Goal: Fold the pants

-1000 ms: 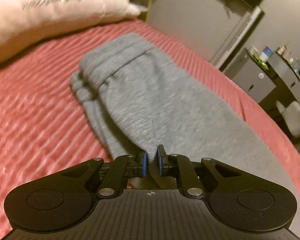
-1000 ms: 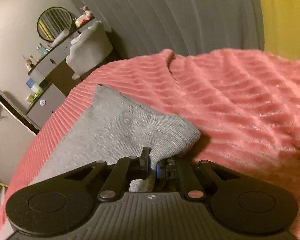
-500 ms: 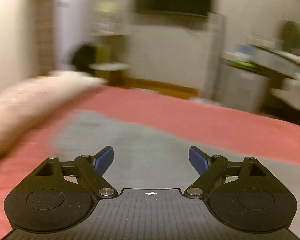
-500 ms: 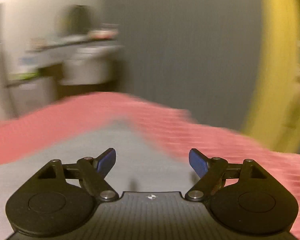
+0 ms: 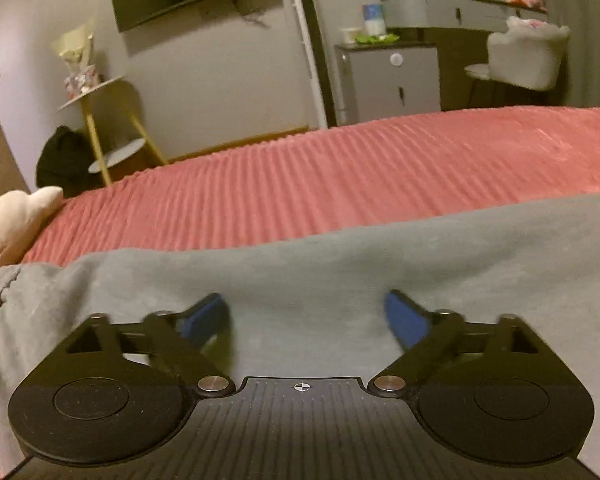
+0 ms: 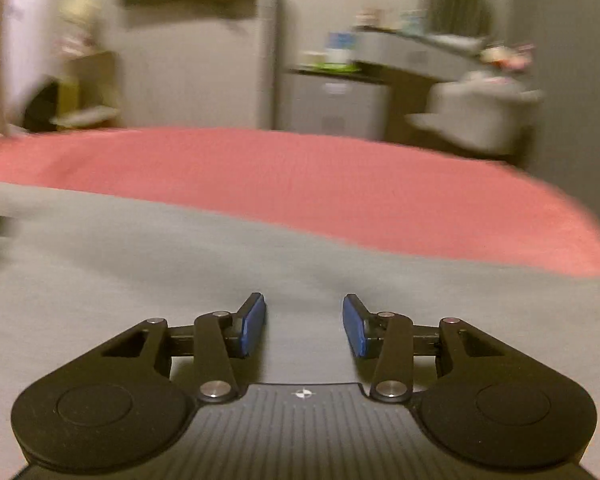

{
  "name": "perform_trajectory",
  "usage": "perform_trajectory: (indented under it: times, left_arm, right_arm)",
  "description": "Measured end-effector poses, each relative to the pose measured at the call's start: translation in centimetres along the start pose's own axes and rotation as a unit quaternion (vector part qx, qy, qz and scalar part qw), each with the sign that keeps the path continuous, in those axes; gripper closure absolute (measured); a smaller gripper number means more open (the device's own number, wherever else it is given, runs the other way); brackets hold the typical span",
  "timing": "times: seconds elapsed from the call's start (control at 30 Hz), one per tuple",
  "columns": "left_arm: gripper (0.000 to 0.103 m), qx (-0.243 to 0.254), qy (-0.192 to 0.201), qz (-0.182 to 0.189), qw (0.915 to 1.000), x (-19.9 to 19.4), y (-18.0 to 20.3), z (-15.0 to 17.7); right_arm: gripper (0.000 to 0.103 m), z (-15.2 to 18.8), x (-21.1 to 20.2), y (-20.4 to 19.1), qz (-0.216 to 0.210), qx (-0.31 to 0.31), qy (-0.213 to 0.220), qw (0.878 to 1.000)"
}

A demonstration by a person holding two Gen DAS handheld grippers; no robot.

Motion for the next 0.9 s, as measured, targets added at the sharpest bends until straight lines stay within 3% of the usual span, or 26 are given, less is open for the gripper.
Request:
perform_trajectory:
  times: [0.03, 0.07, 0.1, 0.13, 0.2, 0.27, 0.3, 0.33, 0.37, 0.4, 0.47, 0.5, 0.57, 0.63, 0.8, 0.87, 0.9]
  left_arm:
    - [0.005, 0.001, 0.008, 0.002, 1.0000, -0.2, -0.7, 0.0]
    - [0.011, 0.003, 0.018, -0.024, 0.9995, -0.1, -1.5, -0.3]
    - [0.020, 0.013, 0.017, -0.082, 0.9964, -0.4, -2.1, -0.4]
    - [0.020, 0.005, 0.003, -0.117, 0.9931, 0.4, -4.0, -0.3]
    - [0.015, -0.073, -0.024, -0.149, 0.9858, 1.2, -8.7, 0.0]
    - [0.020, -0.090, -0.037, -0.201, 0.9746, 1.0, -12.1, 0.1]
    - [0.030, -0.077, -0.038, -0.214, 0.9731, 0.7, -12.8, -0.1]
    - [0.031, -0.057, -0.040, -0.217, 0.9737, 0.4, -12.9, -0.2]
    - [0.031, -0.034, -0.039, -0.220, 0.9741, 0.0, -12.5, -0.2]
    - [0.024, -0.005, -0.035, -0.232, 0.9721, -0.5, -11.7, -0.2]
    - [0.006, 0.024, -0.029, -0.265, 0.9635, -1.4, -10.7, 0.0]
    - [0.007, 0.018, -0.031, -0.266, 0.9633, -1.8, -10.5, 0.2]
    - [0.007, -0.032, -0.058, -0.238, 0.9690, -2.9, -10.3, 1.1]
    - [0.007, -0.090, -0.076, -0.201, 0.9725, -4.5, -10.2, 2.1]
    - [0.006, -0.187, -0.066, -0.123, 0.9724, -10.5, -8.1, 5.2]
    - [0.006, -0.212, -0.065, -0.095, 0.9705, -11.4, -7.5, 5.3]
    - [0.006, -0.222, -0.067, -0.084, 0.9692, -11.5, -7.6, 5.4]
  right_arm:
    - [0.051, 0.8, 0.6, 3.3, 0.018, 0.020, -0.009, 1.000]
    - [0.046, 1.4, 0.7, 6.1, 0.036, 0.041, -0.018, 0.998]
    - [0.043, 1.7, 0.7, 8.7, 0.049, 0.065, -0.022, 0.996]
    - [0.043, 2.3, 0.7, 11.5, 0.093, 0.081, -0.035, 0.992]
    - [0.043, 3.2, 0.1, 16.0, 0.162, 0.104, -0.056, 0.980]
    - [0.043, 4.5, -1.7, 20.2, 0.236, 0.151, -0.085, 0.956]
    - [0.043, 5.3, -3.1, 21.8, 0.274, 0.170, -0.094, 0.942]
    - [0.044, 6.1, -5.0, 23.2, 0.303, 0.200, -0.096, 0.927]
    - [0.044, 7.1, -7.1, 24.3, 0.302, 0.241, -0.086, 0.918]
    - [0.044, 8.1, -9.1, 24.7, 0.275, 0.285, -0.067, 0.916]
    - [0.043, 10.7, -13.2, 24.8, 0.194, 0.383, -0.019, 0.903]
    - [0.042, 12.3, -15.0, 24.8, 0.162, 0.427, -0.006, 0.889]
    - [0.041, 14.4, -16.8, 23.7, 0.129, 0.484, 0.001, 0.866]
    - [0.036, 16.4, -17.8, 22.9, 0.093, 0.513, 0.001, 0.853]
    - [0.036, 17.6, -16.3, 21.9, 0.017, 0.570, 0.029, 0.821]
    - [0.037, 17.6, -14.8, 21.9, -0.010, 0.594, 0.038, 0.804]
    - [0.039, 17.7, -14.5, 21.8, -0.015, 0.596, 0.041, 0.802]
Point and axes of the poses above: each gripper's, at about its wrist camera, not at the fingertips, and x roughly the way its jaws point, y to its right, z to its underside, the point moved 6 cm from there along x, roughly the way its jaws point, and after that the axes turned 6 degrees about -x, right-handed, at the moved point
